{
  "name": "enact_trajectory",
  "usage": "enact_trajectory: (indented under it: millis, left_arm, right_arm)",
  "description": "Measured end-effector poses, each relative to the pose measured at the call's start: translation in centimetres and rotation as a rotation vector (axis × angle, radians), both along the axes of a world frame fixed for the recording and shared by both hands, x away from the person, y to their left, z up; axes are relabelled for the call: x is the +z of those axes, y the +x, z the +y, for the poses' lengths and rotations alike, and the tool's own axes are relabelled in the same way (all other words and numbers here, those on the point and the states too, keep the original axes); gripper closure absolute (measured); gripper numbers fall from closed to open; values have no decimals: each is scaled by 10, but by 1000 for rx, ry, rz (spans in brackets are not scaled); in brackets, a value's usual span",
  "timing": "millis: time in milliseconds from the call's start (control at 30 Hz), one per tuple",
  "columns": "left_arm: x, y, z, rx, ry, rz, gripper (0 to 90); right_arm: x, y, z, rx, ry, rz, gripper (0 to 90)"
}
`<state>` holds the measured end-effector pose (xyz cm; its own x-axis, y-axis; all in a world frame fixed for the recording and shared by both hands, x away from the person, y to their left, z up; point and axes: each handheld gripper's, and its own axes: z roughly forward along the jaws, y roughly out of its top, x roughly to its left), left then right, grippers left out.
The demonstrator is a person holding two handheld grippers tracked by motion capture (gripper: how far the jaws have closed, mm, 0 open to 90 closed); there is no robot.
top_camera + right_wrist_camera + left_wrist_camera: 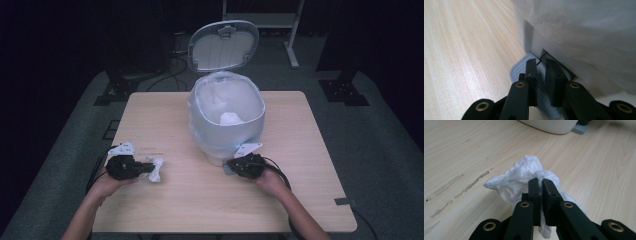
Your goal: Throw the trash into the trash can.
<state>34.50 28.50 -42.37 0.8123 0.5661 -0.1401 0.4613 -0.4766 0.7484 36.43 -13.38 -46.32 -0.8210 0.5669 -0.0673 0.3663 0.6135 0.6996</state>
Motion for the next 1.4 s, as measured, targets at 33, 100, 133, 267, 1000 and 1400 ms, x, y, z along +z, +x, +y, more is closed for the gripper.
enact_trajectory:
  millis: [33, 100, 133, 267, 1000, 1400]
  left_arm:
    - [3, 0, 0, -3, -2, 6, 862]
    - [4, 0, 0, -5, 1, 5, 862]
    - [6, 0, -1, -10, -5, 12, 862]
    - [11, -1, -2, -14, -11, 12, 862]
    - [42, 1, -15, -64, -28, 21, 862]
    - [62, 3, -25, -81, -46, 15, 862]
  right_arm:
    - [0, 0, 0, 0, 3, -1, 795]
    - [0, 0, 0, 0, 4, -2, 794]
    - [-1, 0, -1, -4, 8, 0, 795]
    - [-1, 0, -1, -2, 12, -1, 795]
    - [-1, 0, -1, -2, 12, -3, 795]
    - [-1, 0, -1, 0, 14, -3, 795]
